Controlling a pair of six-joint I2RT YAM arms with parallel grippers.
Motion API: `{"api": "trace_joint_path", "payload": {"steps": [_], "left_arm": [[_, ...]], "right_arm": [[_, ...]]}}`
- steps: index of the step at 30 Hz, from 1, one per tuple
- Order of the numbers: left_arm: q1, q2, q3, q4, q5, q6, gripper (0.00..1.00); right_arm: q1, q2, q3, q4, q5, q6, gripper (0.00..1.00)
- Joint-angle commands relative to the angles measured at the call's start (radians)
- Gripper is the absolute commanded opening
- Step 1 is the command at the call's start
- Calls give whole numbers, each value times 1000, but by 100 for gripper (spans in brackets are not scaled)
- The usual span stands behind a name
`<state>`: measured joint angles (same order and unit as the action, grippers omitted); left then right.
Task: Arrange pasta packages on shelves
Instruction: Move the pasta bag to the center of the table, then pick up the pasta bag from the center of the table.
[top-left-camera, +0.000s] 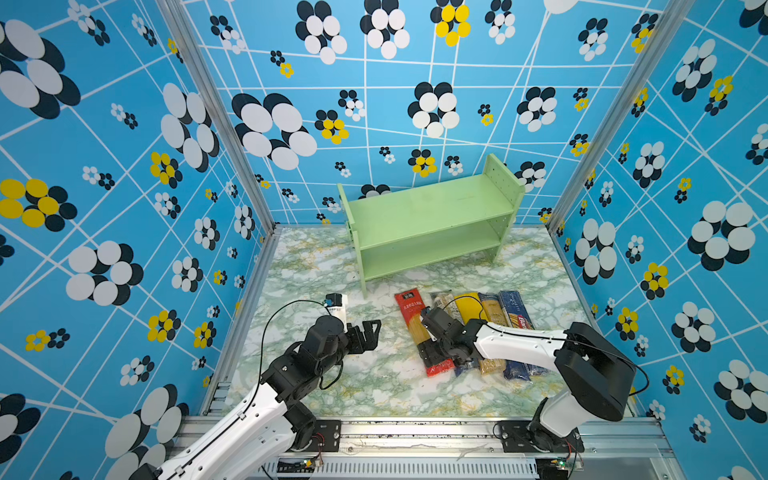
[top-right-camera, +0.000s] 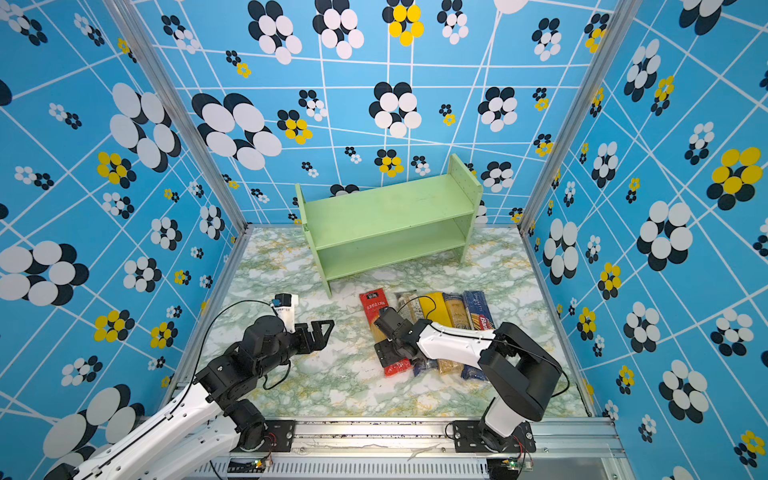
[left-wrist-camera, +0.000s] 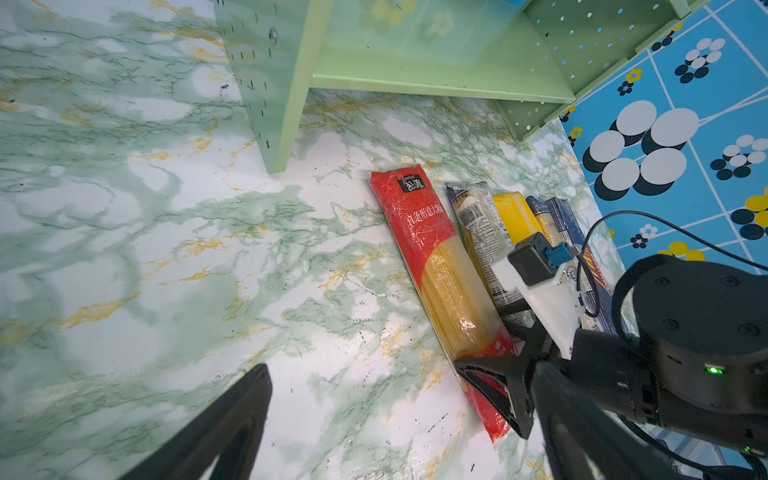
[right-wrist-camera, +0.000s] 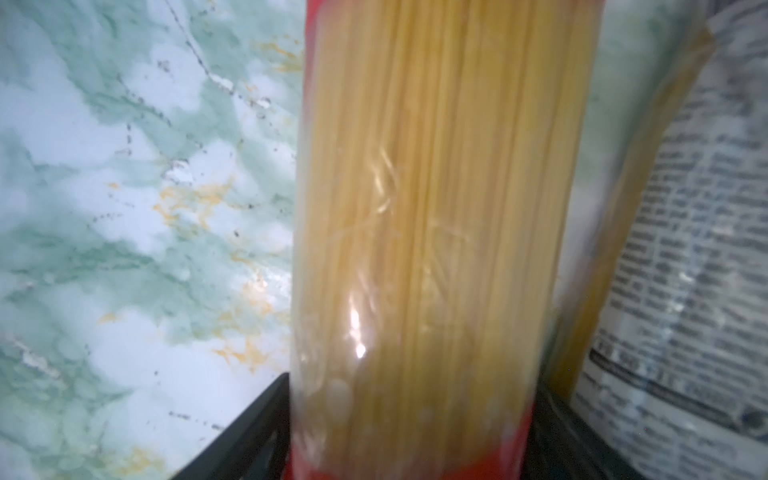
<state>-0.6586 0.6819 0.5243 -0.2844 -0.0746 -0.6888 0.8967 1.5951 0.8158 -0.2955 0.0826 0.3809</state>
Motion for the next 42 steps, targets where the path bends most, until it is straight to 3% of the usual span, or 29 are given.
{"api": "trace_joint_path", "payload": {"steps": [1,10,18,33,42], "left_arm": [[10,14,-15,3,5,-8,99],[11,24,-19,11,6,-13,99],[16,24,-16,-1,-1,-12,99],[24,39,-20,7,9,-17,99],[30,40,-29,6,1,-32,99]], "right_arm": [[5,-33,-59,-31,-45,-2,90],[13,-16,-72,14,-59,1,92],[42,2,-104,27,31,7,87],[44,24,-115,63,72,27,68],[44,-29,-86,21,89,21,42]]}}
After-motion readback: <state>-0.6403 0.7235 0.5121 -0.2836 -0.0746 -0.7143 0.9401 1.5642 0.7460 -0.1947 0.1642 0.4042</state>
